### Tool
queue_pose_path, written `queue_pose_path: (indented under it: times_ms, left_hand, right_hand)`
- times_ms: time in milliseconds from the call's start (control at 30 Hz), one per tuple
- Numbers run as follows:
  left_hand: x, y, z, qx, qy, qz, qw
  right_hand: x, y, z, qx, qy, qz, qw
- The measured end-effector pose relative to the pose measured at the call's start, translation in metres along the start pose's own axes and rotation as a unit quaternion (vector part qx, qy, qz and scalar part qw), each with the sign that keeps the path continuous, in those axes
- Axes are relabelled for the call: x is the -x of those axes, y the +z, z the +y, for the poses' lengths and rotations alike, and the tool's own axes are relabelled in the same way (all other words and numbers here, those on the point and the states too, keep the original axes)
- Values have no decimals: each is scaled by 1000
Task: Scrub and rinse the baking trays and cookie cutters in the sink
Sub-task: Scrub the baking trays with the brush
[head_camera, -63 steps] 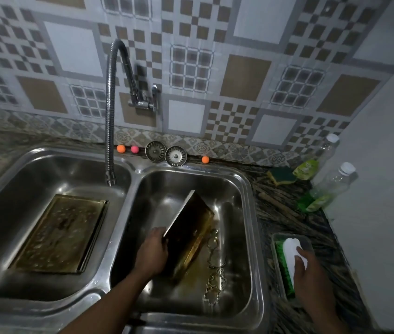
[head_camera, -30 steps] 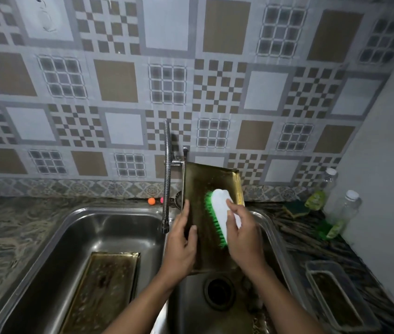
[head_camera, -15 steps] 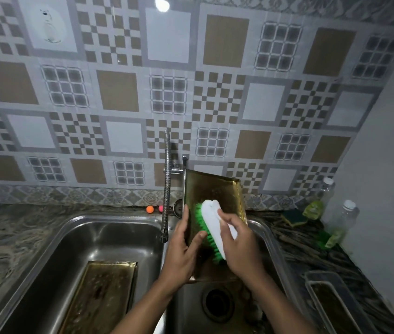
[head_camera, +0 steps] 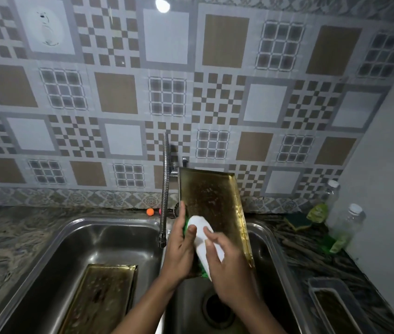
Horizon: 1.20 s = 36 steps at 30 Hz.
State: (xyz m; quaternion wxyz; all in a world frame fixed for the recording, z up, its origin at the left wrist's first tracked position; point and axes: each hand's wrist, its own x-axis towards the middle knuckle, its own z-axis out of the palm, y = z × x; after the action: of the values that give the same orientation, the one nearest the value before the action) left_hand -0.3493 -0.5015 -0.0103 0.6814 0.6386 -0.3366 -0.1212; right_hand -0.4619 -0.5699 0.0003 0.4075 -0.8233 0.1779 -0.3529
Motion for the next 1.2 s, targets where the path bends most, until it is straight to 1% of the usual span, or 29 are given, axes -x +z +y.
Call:
queue_pose_path:
  times_ms: [67, 133, 200, 300, 433, 467, 600, 700, 800, 833, 900, 1000, 1100, 1200]
  left_hand:
    - [0, 3, -5, -6, -5, -3, 1000]
    - [2, 8, -11, 9, -14, -11, 1000]
    - [3, 11, -16, 22, -19, -6, 1000]
    - [1, 17, -15, 7, -20, -8, 1000]
    - [-5, 24, -17, -10, -14, -6, 1000]
    - [-7, 23, -18, -8, -15, 0, 1000]
    - [-7, 11, -19, -8, -16, 18, 1000]
    - [-2, 11, -19, -20, -2, -2, 1000]
    - [2, 16, -20, -36, -2, -16, 999]
    - [5, 18, -19, -43, -1, -22, 999]
    - [11, 22, -17, -46, -4, -42, 998]
    - [17, 30, -12, -64, 0, -72, 995]
    - [20, 34, -9, -87, 14, -111, 990]
    - [17, 31, -13, -96, 24, -111, 989]
  right_hand:
    - [13, -10, 10, 27, -28, -26, 999]
    - [14, -27, 26, 53, -19, -25, 998]
    - [10, -46, 42, 72, 15, -13, 997]
    - [7, -57, 50, 49, 78, -6, 996]
    - [13, -44, 33, 54, 48, -79, 994]
    - [16, -44, 34, 55, 47, -83, 994]
    - [27, -69, 60, 72, 119, -40, 989]
    - [27, -82, 69, 84, 161, 3, 983]
    - [10, -84, 58, 27, 173, 71, 982]
    - [2, -82, 56, 25, 167, 94, 981]
    - [-16, -75, 53, 47, 153, 130, 979]
    - [-42, -68, 51, 79, 163, 170, 969]
    - [-60, -61, 42, 82, 177, 179, 964]
    - [-62, -44, 29, 70, 134, 139, 979]
